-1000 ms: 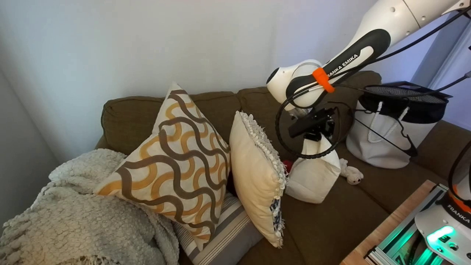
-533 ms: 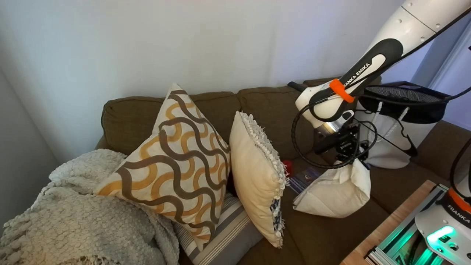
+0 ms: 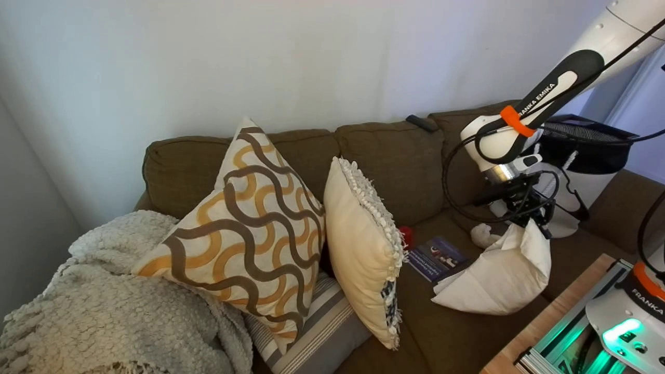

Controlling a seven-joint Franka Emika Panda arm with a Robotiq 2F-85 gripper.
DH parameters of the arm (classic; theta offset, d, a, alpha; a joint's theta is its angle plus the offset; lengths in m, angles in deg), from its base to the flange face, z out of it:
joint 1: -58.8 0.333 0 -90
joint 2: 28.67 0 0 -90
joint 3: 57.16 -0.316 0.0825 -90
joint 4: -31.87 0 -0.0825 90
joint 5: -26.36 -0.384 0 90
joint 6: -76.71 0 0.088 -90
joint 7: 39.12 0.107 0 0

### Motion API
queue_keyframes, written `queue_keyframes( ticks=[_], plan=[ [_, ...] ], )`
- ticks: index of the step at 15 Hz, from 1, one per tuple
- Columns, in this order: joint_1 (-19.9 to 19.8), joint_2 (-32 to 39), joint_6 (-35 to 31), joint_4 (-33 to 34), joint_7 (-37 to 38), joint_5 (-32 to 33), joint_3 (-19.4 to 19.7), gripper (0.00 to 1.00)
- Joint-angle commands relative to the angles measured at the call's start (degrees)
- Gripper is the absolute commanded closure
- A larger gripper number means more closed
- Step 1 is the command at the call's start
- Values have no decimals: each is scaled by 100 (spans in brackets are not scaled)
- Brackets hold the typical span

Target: Pick up the towel, then fold it

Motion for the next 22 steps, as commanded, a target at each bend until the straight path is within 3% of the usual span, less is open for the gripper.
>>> queue_keyframes(
  ticks=[1,3,7,10,14,17,22],
  plan=[
    [-73,-26,10,2,9,11,-81,99],
    [-179,-298,-299,-52,67,271,51,99],
    [-446,-601,-973,-101,208,2063,404,99],
    [-692,-484,-1883,28,208,3029,524,99],
    [-1061,-476,-2935,12,316,3806,758,99],
    [-1242,-498,-3048,126,404,4155,921,99],
    [-1501,-547,-2657,480,622,4525,1133,99]
  ],
)
